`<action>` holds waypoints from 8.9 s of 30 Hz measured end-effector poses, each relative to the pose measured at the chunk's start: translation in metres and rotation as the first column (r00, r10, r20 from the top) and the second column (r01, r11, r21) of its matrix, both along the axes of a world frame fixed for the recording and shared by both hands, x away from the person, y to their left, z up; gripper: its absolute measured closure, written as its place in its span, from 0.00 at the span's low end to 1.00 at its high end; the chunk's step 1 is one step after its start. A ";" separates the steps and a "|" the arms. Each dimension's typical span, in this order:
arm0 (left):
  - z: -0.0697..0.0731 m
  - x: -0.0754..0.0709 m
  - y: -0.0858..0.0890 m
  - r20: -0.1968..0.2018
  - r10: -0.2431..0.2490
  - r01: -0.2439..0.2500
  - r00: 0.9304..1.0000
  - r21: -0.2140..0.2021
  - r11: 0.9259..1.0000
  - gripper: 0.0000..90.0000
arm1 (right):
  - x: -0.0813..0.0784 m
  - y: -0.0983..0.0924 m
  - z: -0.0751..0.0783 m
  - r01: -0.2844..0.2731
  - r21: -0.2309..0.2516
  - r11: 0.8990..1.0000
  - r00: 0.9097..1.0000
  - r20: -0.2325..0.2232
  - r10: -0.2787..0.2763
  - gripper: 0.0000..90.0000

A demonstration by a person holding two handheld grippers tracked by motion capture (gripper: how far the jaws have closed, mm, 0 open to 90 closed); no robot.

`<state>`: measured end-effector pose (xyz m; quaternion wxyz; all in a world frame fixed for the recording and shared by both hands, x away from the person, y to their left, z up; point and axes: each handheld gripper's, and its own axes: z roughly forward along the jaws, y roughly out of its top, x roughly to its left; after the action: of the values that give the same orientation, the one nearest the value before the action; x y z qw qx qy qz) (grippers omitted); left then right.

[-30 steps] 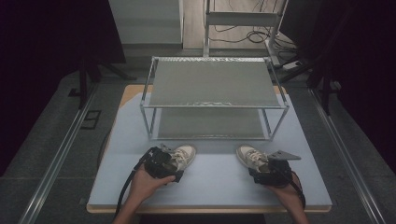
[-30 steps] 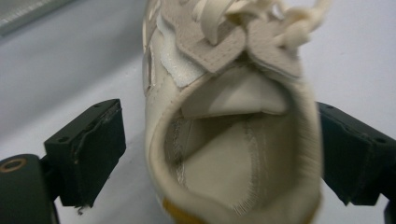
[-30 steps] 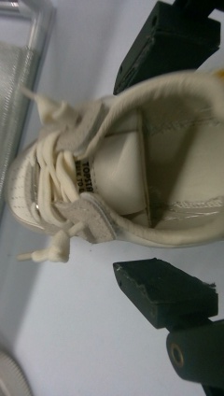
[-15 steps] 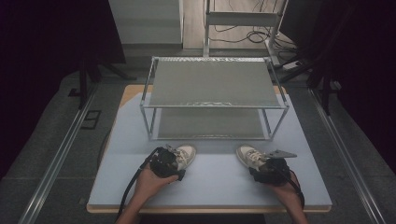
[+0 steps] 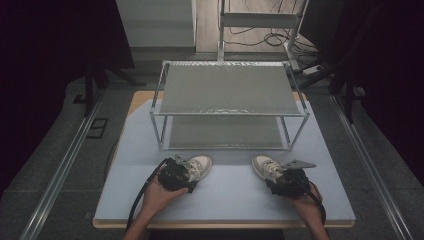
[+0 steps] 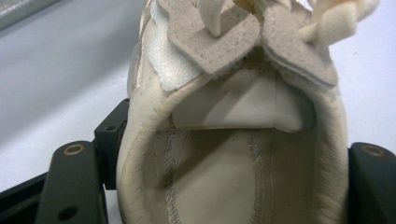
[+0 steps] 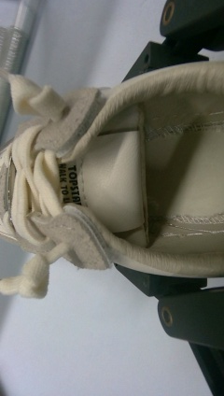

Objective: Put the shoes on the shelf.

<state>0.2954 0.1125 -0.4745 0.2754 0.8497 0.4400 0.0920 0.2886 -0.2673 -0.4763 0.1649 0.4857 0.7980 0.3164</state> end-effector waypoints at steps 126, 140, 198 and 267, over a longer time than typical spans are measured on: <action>0.029 0.126 -0.065 0.046 0.132 -0.128 0.990 -0.079 0.989 0.32 | 0.124 0.094 0.023 0.119 0.057 0.991 0.991 0.058 -0.123 0.31; 0.019 0.128 -0.072 0.042 0.143 -0.139 0.989 -0.080 0.987 0.32 | 0.127 0.094 0.017 0.140 0.054 0.989 0.989 0.046 -0.143 0.31; 0.012 0.091 0.010 0.150 0.172 -0.145 0.974 -0.174 0.974 0.89 | 0.075 0.019 0.037 0.198 0.135 0.971 0.961 0.169 -0.219 0.79; 0.011 0.064 -0.048 0.105 0.028 -0.002 0.994 -0.237 0.971 0.98 | 0.053 0.100 0.010 -0.057 0.159 0.986 0.991 0.128 0.036 0.99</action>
<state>0.3599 0.0644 -0.4632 0.3974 0.8013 0.4387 0.0865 0.3418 -0.1670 -0.4668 0.1669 0.4579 0.7688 0.4139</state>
